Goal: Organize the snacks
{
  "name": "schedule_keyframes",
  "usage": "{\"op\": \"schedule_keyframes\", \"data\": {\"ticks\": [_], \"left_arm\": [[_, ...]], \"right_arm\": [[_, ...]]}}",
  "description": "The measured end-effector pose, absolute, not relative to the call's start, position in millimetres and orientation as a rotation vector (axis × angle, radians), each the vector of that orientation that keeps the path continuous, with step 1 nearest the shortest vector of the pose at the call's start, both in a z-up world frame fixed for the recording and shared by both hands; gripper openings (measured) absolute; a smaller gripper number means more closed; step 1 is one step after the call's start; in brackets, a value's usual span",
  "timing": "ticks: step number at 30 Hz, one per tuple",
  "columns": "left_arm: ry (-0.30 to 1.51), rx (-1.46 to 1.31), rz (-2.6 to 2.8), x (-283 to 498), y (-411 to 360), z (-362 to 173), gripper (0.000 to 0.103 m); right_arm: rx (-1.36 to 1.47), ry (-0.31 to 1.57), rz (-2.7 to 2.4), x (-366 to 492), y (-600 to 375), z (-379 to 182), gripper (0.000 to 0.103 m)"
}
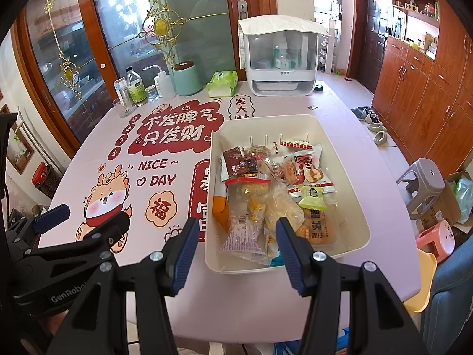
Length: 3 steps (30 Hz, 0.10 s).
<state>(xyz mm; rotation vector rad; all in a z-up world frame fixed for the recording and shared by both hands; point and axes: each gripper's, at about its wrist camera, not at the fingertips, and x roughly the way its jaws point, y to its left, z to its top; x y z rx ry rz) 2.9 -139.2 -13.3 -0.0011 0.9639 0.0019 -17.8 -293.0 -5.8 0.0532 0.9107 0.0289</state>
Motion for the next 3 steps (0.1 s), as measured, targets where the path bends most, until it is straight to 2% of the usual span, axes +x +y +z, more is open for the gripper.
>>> {"op": "schedule_keyframes", "data": {"ticks": [3], "left_arm": [[0.963, 0.0, 0.003, 3.0, -139.1, -13.4, 0.1]], "right_arm": [[0.054, 0.911, 0.029, -17.8, -292.9, -5.8, 0.055]]}}
